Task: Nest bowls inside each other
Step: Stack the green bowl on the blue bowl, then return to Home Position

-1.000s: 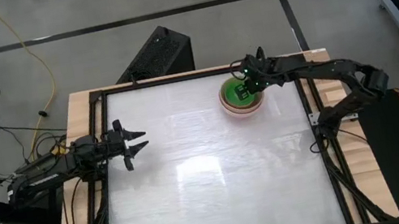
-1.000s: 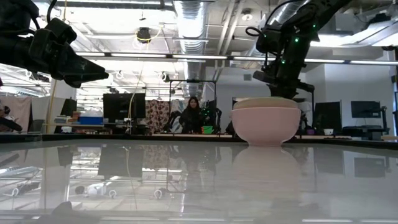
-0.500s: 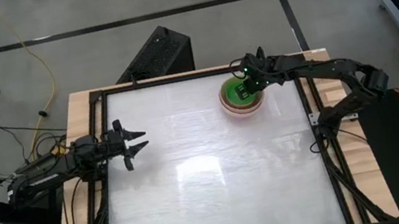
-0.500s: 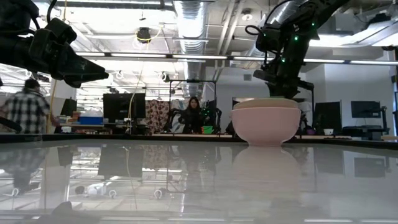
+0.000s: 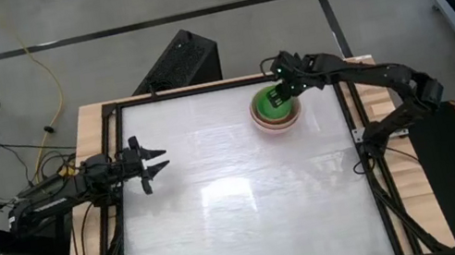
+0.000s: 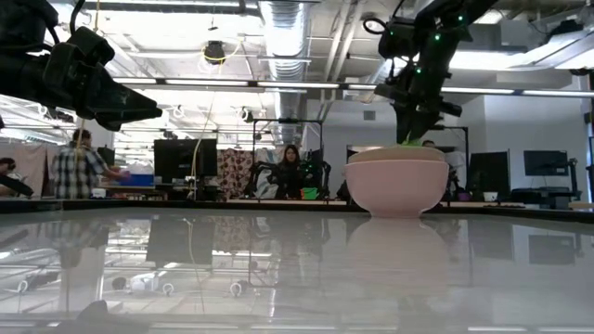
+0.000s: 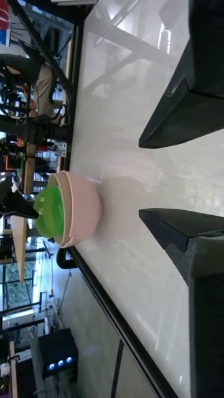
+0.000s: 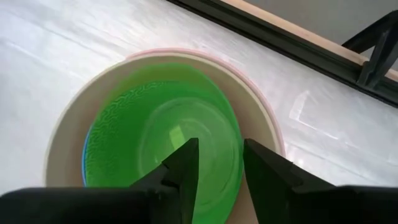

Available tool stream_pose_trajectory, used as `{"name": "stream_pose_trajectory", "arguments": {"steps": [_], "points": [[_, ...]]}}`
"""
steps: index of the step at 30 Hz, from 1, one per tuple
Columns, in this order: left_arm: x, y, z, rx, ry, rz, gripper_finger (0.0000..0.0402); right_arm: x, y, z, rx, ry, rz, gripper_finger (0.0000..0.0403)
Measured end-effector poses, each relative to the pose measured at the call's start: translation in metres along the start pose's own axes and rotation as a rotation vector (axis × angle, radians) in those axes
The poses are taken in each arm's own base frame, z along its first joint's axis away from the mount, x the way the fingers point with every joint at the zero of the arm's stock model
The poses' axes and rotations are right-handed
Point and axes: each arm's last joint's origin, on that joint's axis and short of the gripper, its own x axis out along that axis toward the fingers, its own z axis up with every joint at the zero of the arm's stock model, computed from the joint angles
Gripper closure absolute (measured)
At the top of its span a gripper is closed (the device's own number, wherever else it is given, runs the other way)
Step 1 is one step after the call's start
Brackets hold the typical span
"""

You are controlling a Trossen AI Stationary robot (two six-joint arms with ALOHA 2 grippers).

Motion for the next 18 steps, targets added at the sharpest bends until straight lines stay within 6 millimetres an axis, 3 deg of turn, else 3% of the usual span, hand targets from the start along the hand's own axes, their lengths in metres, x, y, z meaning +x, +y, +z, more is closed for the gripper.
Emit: {"name": "stream_pose_trajectory", "arguments": {"steps": [11, 14, 18], "points": [[0.0000, 0.0000, -0.0001, 0.000, 0.000, 0.000, 0.0244, -0.0100, 0.0039, 0.0075, -0.029, -0.032, 0.007, 0.0266], [0.0000, 0.0000, -0.0001, 0.000, 0.000, 0.000, 0.0244, -0.0092, 0.0045, 0.0067, -0.019, -0.018, 0.019, 0.0297], [0.0000, 0.0000, 0.0001, 0.000, 0.000, 0.000, 0.0244, -0.0041, 0.0073, 0.0038, -0.032, 0.013, 0.008, 0.0370]]}}
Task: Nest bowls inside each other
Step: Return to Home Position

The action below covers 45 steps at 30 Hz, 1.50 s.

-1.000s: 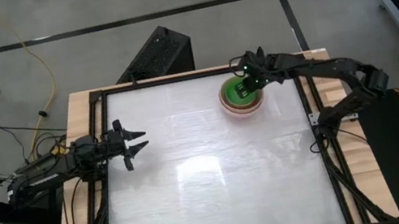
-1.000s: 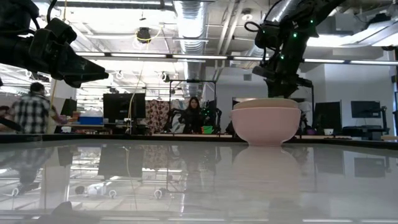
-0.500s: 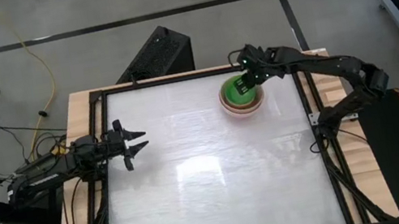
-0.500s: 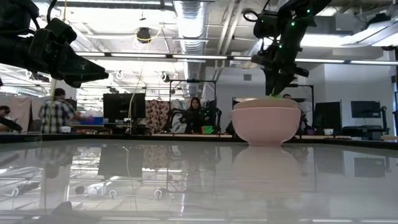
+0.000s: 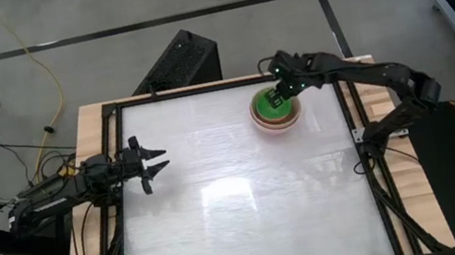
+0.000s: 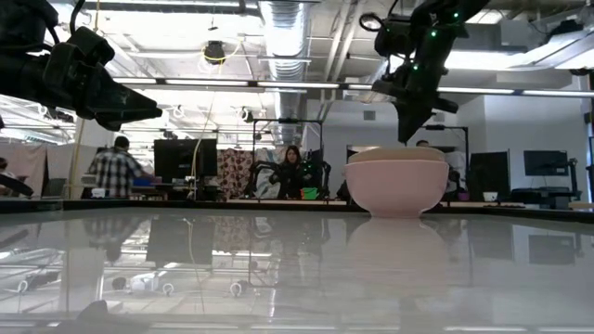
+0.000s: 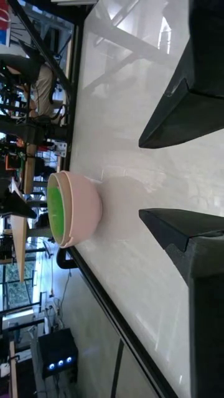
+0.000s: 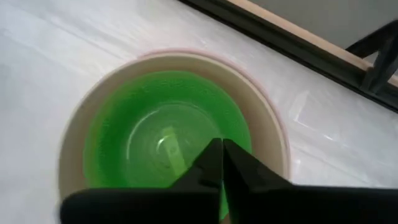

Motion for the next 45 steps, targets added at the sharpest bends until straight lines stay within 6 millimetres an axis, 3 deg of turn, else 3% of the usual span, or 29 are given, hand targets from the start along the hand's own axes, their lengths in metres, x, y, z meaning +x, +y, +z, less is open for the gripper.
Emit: {"name": "stream_pose_trajectory", "arguments": {"steps": [2, 7, 13, 24, 30, 33, 37, 45], "points": [[0.000, 0.000, 0.000, 0.000, 0.001, 0.000, 0.0244, 0.001, 0.005, -0.001, -0.031, -0.009, 0.013, 0.0392], [0.000, 0.000, 0.000, 0.000, 0.001, 0.000, 0.0244, -0.008, 0.020, 0.000, -0.074, -0.092, 0.087, 0.0389], [0.000, 0.000, 0.000, 0.000, 0.001, 0.000, 0.0244, -0.043, 0.040, -0.010, -0.164, -0.221, 0.219, 0.0398], [0.000, 0.000, 0.000, 0.000, 0.001, 0.000, 0.0244, -0.121, 0.072, -0.064, -0.346, -0.382, 0.436, 0.0397], [0.000, 0.000, 0.000, 0.000, 0.001, 0.000, 0.0244, -0.146, 0.096, -0.099, -0.443, -0.457, 0.516, 0.0397], [0.000, 0.000, 0.000, 0.000, 0.000, 0.000, 0.0244, -0.144, 0.109, -0.117, -0.505, -0.512, 0.590, 0.0397], [0.000, 0.000, 0.000, 0.000, 0.000, 0.000, 0.0244, -0.125, 0.114, -0.138, -0.559, -0.570, 0.663, 0.0397], [0.000, 0.000, 0.000, 0.000, 0.001, 0.000, 0.0244, -0.079, 0.086, -0.156, -0.518, -0.645, 0.820, 0.0397]]}}
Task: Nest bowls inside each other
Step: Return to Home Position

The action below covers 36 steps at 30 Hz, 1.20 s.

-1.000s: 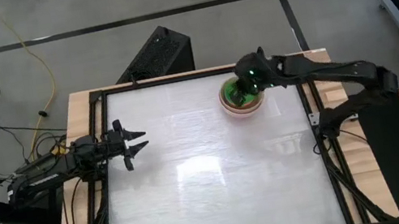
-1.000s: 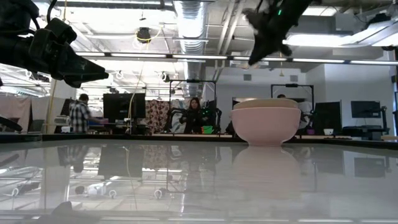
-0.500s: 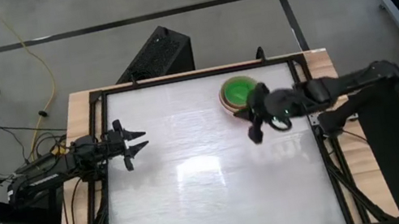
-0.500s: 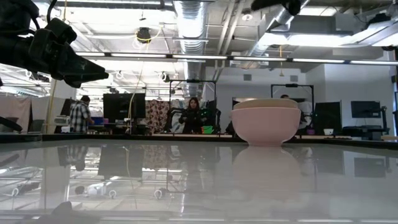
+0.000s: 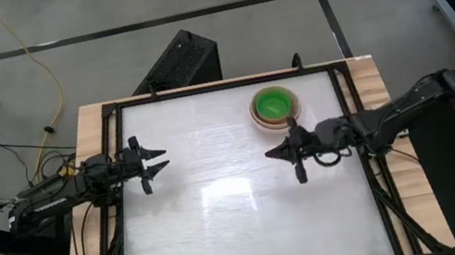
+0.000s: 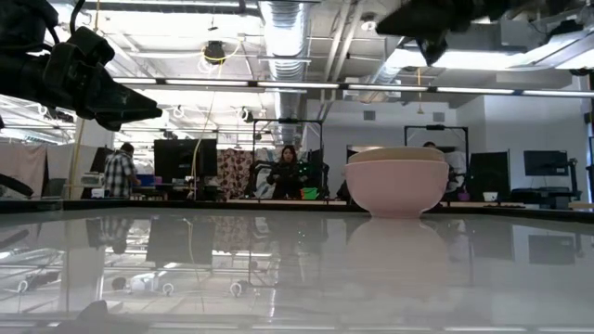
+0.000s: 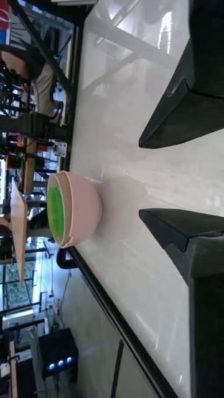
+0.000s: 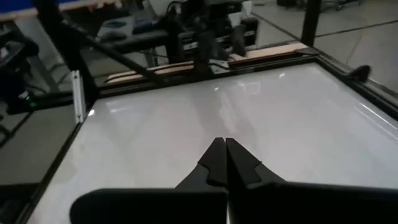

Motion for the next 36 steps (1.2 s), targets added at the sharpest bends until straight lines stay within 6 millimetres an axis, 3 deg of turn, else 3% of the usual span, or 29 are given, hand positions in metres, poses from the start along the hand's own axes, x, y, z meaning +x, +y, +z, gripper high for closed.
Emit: {"name": "stream_pose_trajectory", "arguments": {"steps": [6, 15, 25, 36], "points": [[0.000, 0.000, 0.000, 0.000, 0.000, 0.000, 0.0244, -0.024, -0.026, -0.026, 0.050, -0.059, 0.007, 0.0397], [0.000, 0.000, 0.000, 0.000, 0.000, 0.000, 0.0244, -0.062, -0.043, -0.073, 0.101, -0.160, 0.033, 0.0397], [0.000, 0.000, 0.000, 0.000, 0.000, 0.000, 0.0244, -0.078, -0.061, -0.120, 0.087, -0.233, 0.024, 0.0397], [0.000, 0.000, 0.000, 0.000, -0.001, 0.000, 0.0244, -0.083, -0.068, -0.123, 0.084, -0.215, 0.059, 0.0393]]}}
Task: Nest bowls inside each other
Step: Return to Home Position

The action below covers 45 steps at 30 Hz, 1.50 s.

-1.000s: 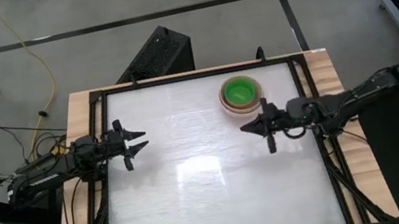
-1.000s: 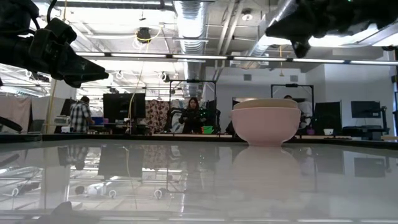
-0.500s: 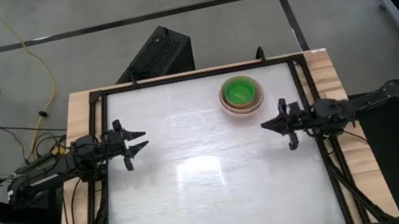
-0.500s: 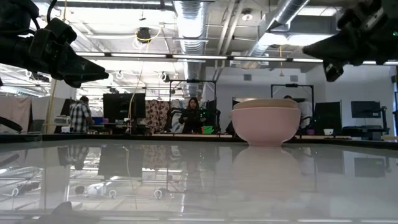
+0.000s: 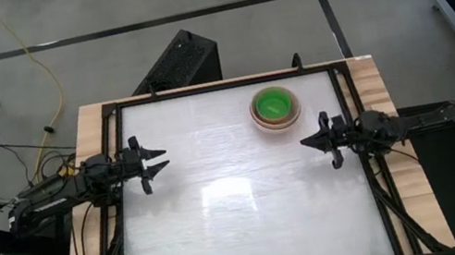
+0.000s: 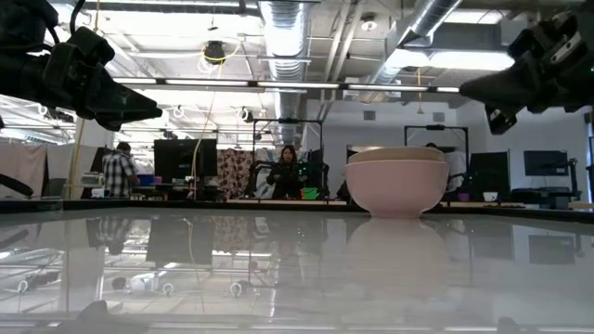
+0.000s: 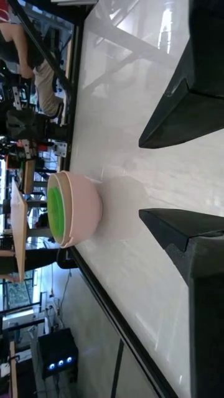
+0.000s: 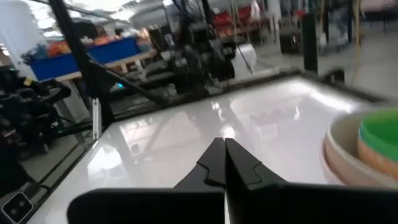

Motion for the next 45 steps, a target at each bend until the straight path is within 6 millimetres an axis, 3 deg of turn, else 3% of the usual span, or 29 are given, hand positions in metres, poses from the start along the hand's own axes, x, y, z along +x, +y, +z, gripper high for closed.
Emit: {"name": "stream_pose_trajectory", "arguments": {"steps": [7, 16, 45], "points": [[0.000, 0.000, 0.000, 0.000, 0.000, 0.000, 0.0244, 0.000, -0.002, -0.007, 0.111, 0.074, -0.027, 0.0371], [0.000, 0.000, 0.000, 0.000, 0.000, 0.001, 0.0244, -0.001, -0.004, -0.015, 0.108, 0.154, -0.054, 0.0365], [0.000, 0.000, 0.000, 0.000, 0.000, 0.000, 0.0244, -0.001, -0.005, -0.017, 0.108, 0.171, -0.058, 0.0365]]}}
